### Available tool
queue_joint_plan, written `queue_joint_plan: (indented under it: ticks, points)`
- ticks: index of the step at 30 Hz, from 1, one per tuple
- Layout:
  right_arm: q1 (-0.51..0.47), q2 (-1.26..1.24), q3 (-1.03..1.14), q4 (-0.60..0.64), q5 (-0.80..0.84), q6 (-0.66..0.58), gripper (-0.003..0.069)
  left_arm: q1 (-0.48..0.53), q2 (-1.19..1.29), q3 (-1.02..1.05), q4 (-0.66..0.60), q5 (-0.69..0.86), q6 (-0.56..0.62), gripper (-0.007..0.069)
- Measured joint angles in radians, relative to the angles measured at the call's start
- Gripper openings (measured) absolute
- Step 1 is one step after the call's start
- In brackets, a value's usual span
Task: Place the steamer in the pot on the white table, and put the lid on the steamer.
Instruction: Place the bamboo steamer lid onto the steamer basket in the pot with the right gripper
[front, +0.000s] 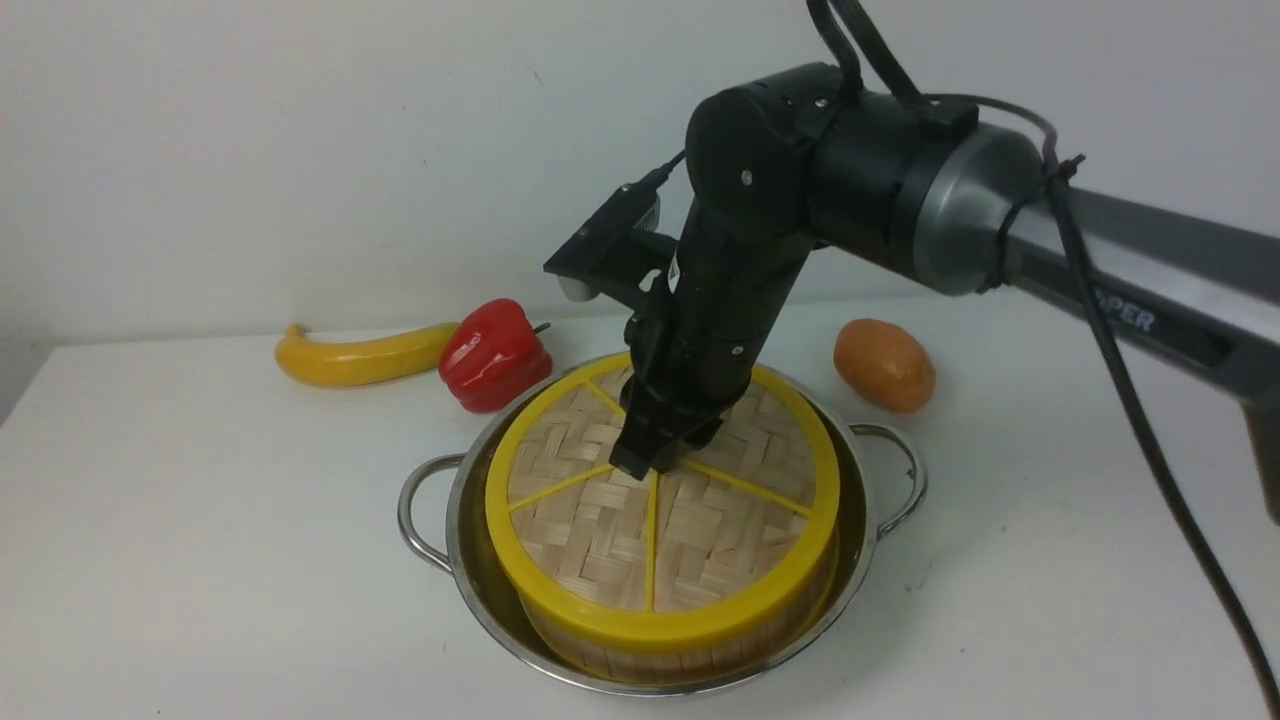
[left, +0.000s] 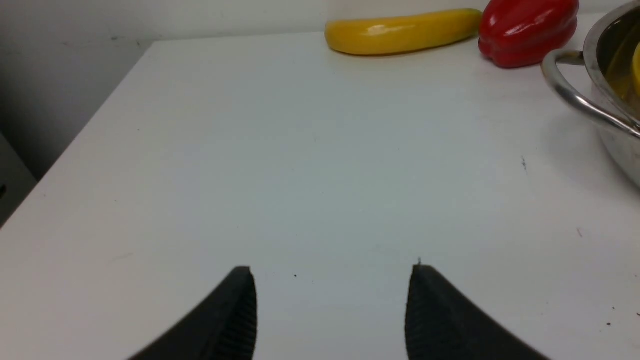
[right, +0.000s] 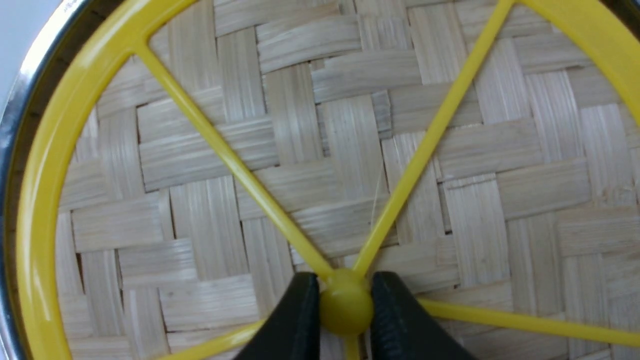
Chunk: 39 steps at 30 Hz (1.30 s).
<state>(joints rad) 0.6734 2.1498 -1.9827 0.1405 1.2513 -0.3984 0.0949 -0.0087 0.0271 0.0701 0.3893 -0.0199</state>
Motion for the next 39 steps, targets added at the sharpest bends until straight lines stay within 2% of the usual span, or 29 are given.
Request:
queue_joint_plan:
  ticks: [22, 26, 34, 39]
  points:
    - [0.000, 0.000, -0.001, -0.003, -0.023, -0.019, 0.0113, 0.000, 0.000, 0.000, 0.000, 0.000, 0.000, 0.0379]
    - [0.000, 0.000, -0.001, -0.002, -0.025, -0.019, 0.0134, 0.000, 0.000, 0.000, 0.000, 0.000, 0.000, 0.0379]
    - [0.000, 0.000, -0.001, 0.022, -0.054, -0.030, 0.0230, 0.000, 0.000, 0.000, 0.000, 0.000, 0.000, 0.0379]
    - [0.000, 0.000, -0.001, 0.030, -0.055, -0.045, 0.0244, 0.000, 0.000, 0.000, 0.000, 0.000, 0.000, 0.0379]
